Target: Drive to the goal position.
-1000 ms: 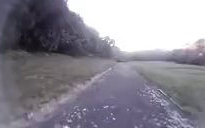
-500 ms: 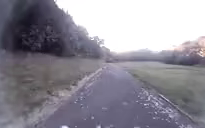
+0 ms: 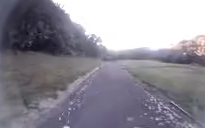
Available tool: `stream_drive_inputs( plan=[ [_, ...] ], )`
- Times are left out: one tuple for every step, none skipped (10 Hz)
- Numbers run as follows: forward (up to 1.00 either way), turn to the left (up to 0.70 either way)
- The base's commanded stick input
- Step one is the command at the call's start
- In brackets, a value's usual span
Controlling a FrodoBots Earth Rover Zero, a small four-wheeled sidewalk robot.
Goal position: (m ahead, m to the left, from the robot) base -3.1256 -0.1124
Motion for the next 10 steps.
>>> stream_drive_inputs(
  plan=[
    [0.0, -1.0],
    [0.0, -1.0],
    [0.0, -1.0],
    [0.0, -1.0],
    [0.0, -1.0],
    [0.0, -1.0],
    [0.0, -1.0],
    [0.0, -1.0],
    [0.0, -1.0],
    [0.0, -1.0]
  ],
)
